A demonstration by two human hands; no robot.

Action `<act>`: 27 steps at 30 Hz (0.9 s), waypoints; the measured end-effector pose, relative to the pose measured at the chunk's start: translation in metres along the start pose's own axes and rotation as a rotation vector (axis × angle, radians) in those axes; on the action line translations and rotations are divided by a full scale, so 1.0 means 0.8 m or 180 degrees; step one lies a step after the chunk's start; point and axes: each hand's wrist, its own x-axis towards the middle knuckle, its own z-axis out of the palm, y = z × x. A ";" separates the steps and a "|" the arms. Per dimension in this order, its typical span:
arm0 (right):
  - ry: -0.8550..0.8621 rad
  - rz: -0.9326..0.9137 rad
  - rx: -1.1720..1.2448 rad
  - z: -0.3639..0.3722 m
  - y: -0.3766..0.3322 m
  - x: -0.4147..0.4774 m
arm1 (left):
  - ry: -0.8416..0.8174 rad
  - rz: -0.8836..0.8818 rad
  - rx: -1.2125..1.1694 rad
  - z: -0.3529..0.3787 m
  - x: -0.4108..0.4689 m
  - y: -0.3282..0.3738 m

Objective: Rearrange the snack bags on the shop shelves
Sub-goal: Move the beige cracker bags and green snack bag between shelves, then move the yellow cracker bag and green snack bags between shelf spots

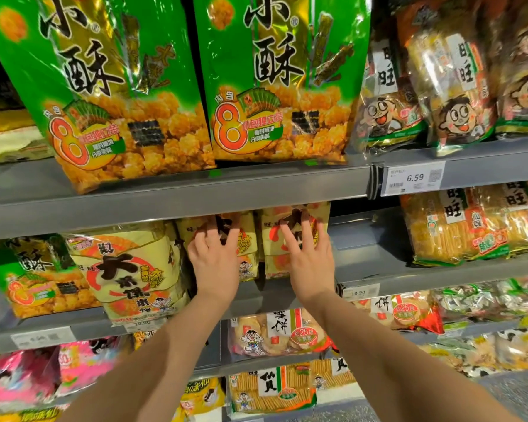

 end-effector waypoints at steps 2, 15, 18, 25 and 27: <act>0.0035 -0.0039 -0.0146 0.001 -0.002 -0.001 | 0.0014 -0.0023 -0.0053 0.001 -0.001 0.001; -0.0107 0.0147 0.0343 -0.038 -0.039 -0.031 | -0.0502 -0.0115 -0.0452 -0.056 -0.027 -0.006; -0.0137 0.0148 0.0421 -0.052 -0.050 -0.042 | -0.0525 -0.0171 -0.0617 -0.078 -0.043 -0.009; -0.0184 0.0253 0.0725 -0.096 -0.092 -0.069 | -0.0362 -0.0211 -0.0993 -0.125 -0.072 -0.034; -0.0163 0.0299 0.0915 -0.110 -0.109 -0.075 | -0.0309 -0.0181 -0.1005 -0.138 -0.076 -0.048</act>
